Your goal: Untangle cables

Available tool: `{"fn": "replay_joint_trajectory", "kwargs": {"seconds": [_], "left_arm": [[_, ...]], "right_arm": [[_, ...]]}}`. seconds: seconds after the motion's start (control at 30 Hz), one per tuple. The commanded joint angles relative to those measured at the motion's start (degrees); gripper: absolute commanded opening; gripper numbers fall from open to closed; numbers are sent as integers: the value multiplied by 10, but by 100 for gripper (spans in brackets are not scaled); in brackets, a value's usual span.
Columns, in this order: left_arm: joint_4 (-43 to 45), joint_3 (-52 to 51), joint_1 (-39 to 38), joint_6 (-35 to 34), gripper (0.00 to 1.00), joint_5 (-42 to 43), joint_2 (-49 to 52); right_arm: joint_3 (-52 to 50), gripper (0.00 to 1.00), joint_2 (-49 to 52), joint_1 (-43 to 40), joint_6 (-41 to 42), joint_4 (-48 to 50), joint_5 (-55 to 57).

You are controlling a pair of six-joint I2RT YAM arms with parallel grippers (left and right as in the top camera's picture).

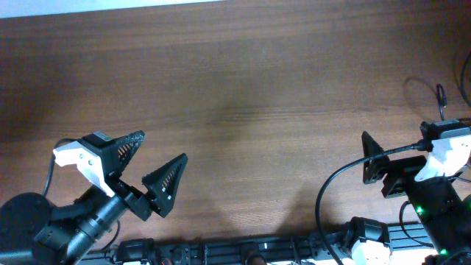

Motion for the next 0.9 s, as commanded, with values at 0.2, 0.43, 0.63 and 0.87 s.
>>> {"fn": "replay_joint_trajectory", "kwargs": {"seconds": [0.2,0.43,0.63,0.87], "left_arm": [[-13,3,1,9,99,-15,-2],[-98,-33,16,9,99,-189,-54],[29,-168,16,10,99,-291,-182],[330,-375,16,24,99,-277,-272]], "right_arm": [[-4,99,2,5,-4,2,-3],[-4,99,2,5,-4,2,-3],[-4,99,2,5,-4,2,-3],[-4,99,2,5,-4,2,-3]]}}
